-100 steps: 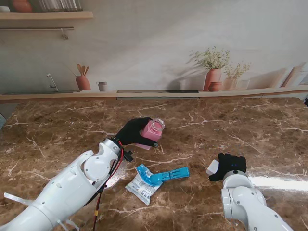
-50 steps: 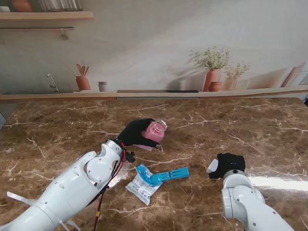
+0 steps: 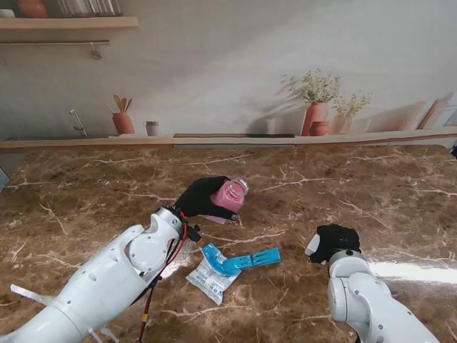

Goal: Fill the seasoning bottle

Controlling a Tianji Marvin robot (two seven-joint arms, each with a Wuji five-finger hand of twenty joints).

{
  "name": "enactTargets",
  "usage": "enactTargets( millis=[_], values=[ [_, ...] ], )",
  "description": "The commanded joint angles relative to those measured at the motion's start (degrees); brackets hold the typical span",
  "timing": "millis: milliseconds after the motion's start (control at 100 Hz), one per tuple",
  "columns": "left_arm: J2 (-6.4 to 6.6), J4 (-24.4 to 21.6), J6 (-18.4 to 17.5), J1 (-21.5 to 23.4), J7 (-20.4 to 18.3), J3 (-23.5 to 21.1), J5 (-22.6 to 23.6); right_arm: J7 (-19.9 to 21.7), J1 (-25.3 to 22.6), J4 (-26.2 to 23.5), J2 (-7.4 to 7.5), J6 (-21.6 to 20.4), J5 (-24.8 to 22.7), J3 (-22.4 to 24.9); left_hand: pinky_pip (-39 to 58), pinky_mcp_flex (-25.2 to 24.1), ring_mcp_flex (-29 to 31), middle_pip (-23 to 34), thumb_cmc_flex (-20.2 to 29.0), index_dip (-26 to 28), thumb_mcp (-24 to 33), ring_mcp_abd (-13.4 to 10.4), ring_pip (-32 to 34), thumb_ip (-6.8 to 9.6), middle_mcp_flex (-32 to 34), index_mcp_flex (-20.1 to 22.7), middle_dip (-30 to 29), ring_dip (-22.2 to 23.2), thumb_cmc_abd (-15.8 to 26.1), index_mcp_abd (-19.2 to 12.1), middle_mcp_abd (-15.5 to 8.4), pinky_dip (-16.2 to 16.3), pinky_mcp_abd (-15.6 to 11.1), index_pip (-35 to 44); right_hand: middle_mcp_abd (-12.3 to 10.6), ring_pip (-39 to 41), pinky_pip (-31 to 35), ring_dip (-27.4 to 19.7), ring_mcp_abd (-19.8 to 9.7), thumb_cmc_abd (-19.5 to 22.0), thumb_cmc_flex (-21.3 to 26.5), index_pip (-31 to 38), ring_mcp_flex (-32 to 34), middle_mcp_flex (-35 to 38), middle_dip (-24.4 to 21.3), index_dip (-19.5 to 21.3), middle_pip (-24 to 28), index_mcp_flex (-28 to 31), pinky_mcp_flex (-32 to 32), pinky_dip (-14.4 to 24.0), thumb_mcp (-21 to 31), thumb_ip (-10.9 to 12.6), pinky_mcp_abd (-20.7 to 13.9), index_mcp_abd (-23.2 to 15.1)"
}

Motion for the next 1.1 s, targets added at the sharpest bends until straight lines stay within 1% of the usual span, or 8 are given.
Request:
enactTargets(
  millis=[0, 110, 140, 400, 570, 710, 830, 1090],
  values=[
    [0.02, -0.4, -0.2, 0.1, 0.6, 0.1, 0.7, 0.7, -1.1, -0.2, -0.22, -0.3, 0.1, 0.6, -1.2, -1.7, 3.5, 1.8, 15.3, 4.9, 15.6, -2.2, 12.6, 0.76, 3.7, 10.9, 2.4, 4.2, 21.8, -12.4, -4.2, 1.4, -1.8, 11.2, -4.8, 1.2, 2.2, 0.5, -2.2, 3.6, 6.3, 2.5, 3.1, 4.5, 3.7, -0.1, 3.5, 3.5, 0.7, -1.1, 9.3, 0.2, -0.1, -6.3],
    [0.07, -0.4, -0.5, 0.0, 1.0, 0.4, 1.7, -0.4, -1.8, -1.5, -0.49, -1.3, 1.3, 2.1, -1.3, -1.8, 3.3, 1.6, 15.5, 6.0, 15.8, -2.3, 12.7, 0.78, 3.6, 11.1, 2.5, 4.2, 21.5, -12.6, -4.5, 1.5, -1.8, 11.8, -4.6, 1.4, 2.5, 0.6, -2.0, 3.3, 7.2, 3.0, 3.7, 5.5, 4.4, -0.4, 3.4, 4.2, 1.1, -1.2, 9.3, -0.7, 0.0, -6.3],
    [0.07, -0.4, -0.5, 0.0, 1.2, 0.5, 2.0, -0.7, -2.1, -2.1, -0.57, -1.6, 1.7, 2.5, -1.3, -1.8, 3.2, 1.5, 15.6, 6.2, 15.8, -2.3, 12.6, 0.8, 3.5, 11.1, 2.5, 4.2, 21.5, -12.7, -4.5, 1.5, -1.8, 12.0, -4.6, 1.4, 2.8, 0.7, -2.0, 3.2, 7.5, 4.6, 3.9, 6.1, 5.7, -2.4, 2.3, 4.0, 1.1, -1.6, 9.6, -1.5, 0.1, -6.5],
    [-0.01, -0.3, -1.0, -0.5, 2.1, 1.5, 3.7, -3.7, -4.8, -8.8, -1.52, -5.3, 6.1, 6.5, -1.9, -2.1, 2.7, 1.2, 15.6, 8.6, 16.8, -2.7, 12.2, 0.75, 3.2, 11.1, 2.7, 4.1, 21.0, -13.4, -5.1, 1.3, -2.1, 13.0, -4.3, 1.8, 3.5, 0.9, -1.7, 2.7, 8.8, 6.2, 4.9, 7.6, 6.1, -3.4, 2.3, 4.7, 1.9, -1.7, 9.3, -2.5, 0.4, -6.6],
    [0.38, -0.9, -1.0, -0.7, 2.9, 1.9, 6.5, -5.2, -6.1, -13.5, -2.13, -8.3, 9.9, 8.5, -1.9, -2.2, 2.7, 1.2, 15.4, 9.0, 17.0, -2.8, 12.2, 0.64, 3.3, 11.1, 2.7, 4.1, 20.9, -13.6, -5.4, 1.3, -2.0, 12.8, -4.1, 1.6, 3.5, 0.9, -1.5, 2.4, 8.3, 6.6, 4.8, 7.6, 5.9, -4.2, 1.8, 4.8, 1.8, -1.8, 9.5, -2.1, 0.4, -6.2],
    [0.4, -1.6, -1.0, -0.5, 3.5, 2.0, 7.3, -5.7, -6.7, -16.9, -2.54, -10.2, 13.7, 9.2, -1.9, -2.2, 2.7, 1.1, 15.2, 9.2, 17.2, -2.7, 12.2, 0.56, 3.4, 11.2, 2.7, 4.1, 20.8, -13.6, -5.3, 1.3, -2.1, 12.8, -4.0, 1.4, 3.5, 0.9, -1.4, 2.3, 8.3, 6.6, 4.9, 7.7, 5.9, -4.5, 1.7, 4.8, 1.8, -1.8, 9.5, -2.1, 0.4, -6.0],
    [0.51, -1.9, -1.1, -0.6, 3.7, 2.3, 8.2, -5.3, -6.8, -19.4, -2.88, -11.0, 18.2, 9.6, -1.9, -2.1, 2.8, 1.1, 15.0, 9.5, 17.4, -2.8, 12.2, 0.47, 3.5, 11.2, 2.7, 4.1, 20.7, -13.9, -5.5, 1.3, -2.1, 12.8, -3.6, 1.1, 3.3, 0.9, -1.1, 3.0, 6.9, 6.2, 4.7, 7.3, 5.4, -4.7, 1.4, 4.8, 1.7, -1.9, 9.5, -0.8, 0.4, -5.4],
    [0.57, -2.5, -1.4, -0.4, 4.5, 2.7, 9.5, -4.7, -4.8, -21.8, -3.4, -11.0, 25.9, 8.5, -1.8, -2.3, 2.8, 1.1, 14.6, 9.8, 17.5, -2.7, 12.3, 0.26, 3.7, 11.2, 2.7, 4.1, 20.8, -14.3, -5.7, 1.4, -2.2, 12.7, -3.1, 1.2, 3.4, 1.0, -0.6, 3.1, 7.5, 6.4, 5.0, 7.8, 5.1, -5.1, 1.5, 5.2, 1.8, -1.9, 9.4, -0.9, 0.6, -5.0]
  ],
)
